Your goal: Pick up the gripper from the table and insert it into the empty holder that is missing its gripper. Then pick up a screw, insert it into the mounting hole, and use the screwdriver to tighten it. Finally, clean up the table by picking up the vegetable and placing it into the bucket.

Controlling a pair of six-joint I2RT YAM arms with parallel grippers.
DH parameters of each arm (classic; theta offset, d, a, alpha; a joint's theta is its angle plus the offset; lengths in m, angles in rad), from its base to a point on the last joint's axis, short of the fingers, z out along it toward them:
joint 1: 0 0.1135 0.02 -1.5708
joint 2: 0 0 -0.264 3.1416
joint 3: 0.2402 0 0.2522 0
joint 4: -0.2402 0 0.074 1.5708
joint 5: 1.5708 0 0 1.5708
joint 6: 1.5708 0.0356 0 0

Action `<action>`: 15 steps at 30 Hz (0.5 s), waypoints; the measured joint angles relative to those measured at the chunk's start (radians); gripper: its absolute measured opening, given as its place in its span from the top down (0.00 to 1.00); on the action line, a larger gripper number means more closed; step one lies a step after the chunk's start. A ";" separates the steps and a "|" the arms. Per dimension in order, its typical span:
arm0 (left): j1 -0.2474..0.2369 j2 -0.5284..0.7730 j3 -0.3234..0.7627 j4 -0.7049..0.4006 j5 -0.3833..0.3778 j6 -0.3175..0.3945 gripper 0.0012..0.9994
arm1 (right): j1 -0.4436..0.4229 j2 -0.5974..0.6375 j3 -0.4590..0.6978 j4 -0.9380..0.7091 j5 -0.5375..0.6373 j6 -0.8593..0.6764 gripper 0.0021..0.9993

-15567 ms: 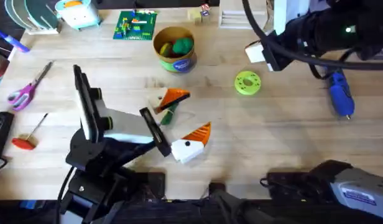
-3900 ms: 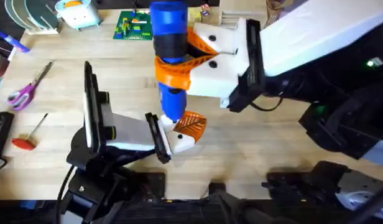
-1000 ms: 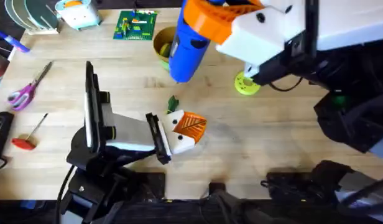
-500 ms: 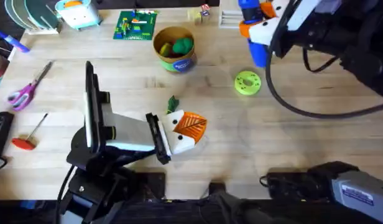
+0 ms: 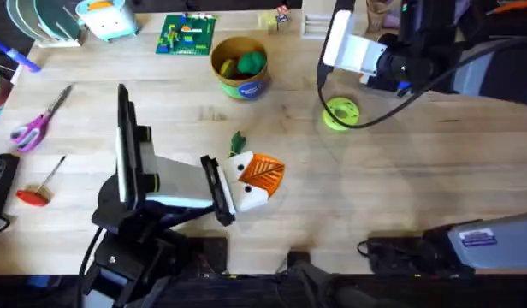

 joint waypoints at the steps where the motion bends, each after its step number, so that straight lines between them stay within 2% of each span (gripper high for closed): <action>1: 0.000 0.000 0.000 0.000 0.000 0.000 1.00 | 0.000 0.024 0.000 0.000 0.021 -0.020 0.98; 8: 0.000 0.000 0.000 0.000 0.000 0.000 1.00 | 0.005 0.094 0.000 0.002 0.088 -0.086 0.96; 9: 0.000 0.000 0.000 0.000 0.000 0.000 1.00 | 0.006 0.096 0.000 -0.005 0.089 -0.088 0.90; 12: 0.000 0.000 0.000 0.000 0.000 0.000 1.00 | 0.006 0.096 0.000 -0.041 0.089 -0.098 0.49; 13: 0.000 0.000 0.000 0.000 0.000 0.000 1.00 | 0.006 0.096 0.003 -0.047 0.089 -0.106 0.41; 15: 0.000 0.000 0.000 0.000 0.000 0.000 1.00 | 0.007 0.093 0.016 -0.073 0.089 -0.108 0.31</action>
